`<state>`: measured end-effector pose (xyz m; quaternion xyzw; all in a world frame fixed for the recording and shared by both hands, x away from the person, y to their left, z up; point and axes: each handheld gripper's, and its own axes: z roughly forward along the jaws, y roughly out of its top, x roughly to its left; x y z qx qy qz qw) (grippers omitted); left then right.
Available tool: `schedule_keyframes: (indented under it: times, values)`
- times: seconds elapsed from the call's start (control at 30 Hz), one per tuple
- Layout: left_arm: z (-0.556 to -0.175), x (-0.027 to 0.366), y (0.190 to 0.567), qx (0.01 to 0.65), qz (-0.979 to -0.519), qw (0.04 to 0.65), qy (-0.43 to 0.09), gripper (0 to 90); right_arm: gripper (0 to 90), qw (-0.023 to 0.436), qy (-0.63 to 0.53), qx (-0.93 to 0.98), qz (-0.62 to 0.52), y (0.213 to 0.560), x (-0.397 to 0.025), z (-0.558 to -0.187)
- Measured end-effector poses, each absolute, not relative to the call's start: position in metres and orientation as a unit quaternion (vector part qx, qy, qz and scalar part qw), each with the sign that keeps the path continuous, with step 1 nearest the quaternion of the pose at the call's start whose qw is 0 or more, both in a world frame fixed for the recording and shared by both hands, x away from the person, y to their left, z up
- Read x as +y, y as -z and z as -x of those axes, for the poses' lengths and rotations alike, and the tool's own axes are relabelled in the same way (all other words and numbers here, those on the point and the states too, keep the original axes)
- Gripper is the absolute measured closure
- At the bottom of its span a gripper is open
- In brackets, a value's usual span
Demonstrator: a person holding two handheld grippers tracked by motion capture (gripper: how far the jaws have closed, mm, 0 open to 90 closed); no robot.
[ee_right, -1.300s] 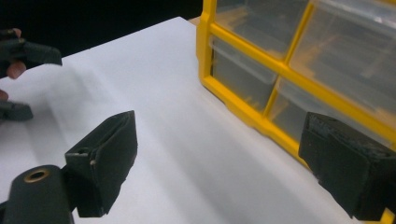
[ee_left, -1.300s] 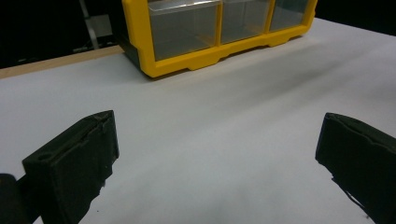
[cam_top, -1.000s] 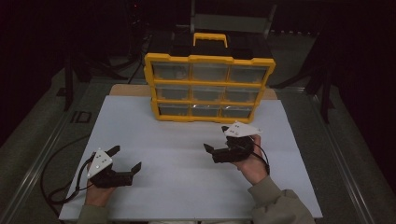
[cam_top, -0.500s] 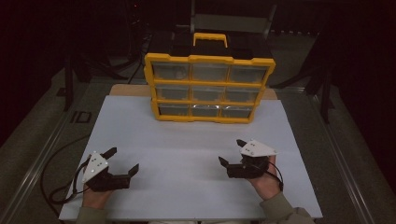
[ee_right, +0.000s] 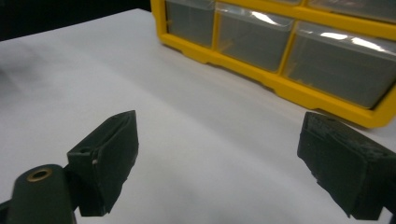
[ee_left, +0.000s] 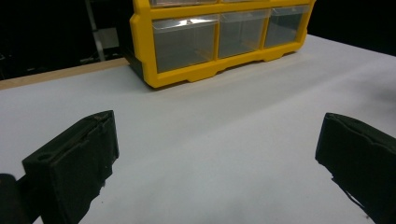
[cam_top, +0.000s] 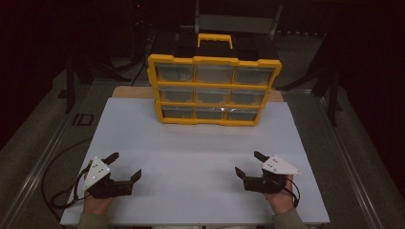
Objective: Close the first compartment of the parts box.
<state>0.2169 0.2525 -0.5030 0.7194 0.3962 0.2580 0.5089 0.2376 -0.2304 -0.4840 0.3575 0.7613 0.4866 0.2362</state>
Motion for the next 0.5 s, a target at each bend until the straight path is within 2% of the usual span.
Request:
schedule_keyframes:
  times: [0.5]
  values:
    - [-0.218, 0.253, 0.505, 0.402, -0.718, 0.499, -0.271, 0.3, 11.9, 0.252, -0.530, 0.725, -0.362, 0.497, -0.261, -0.233]
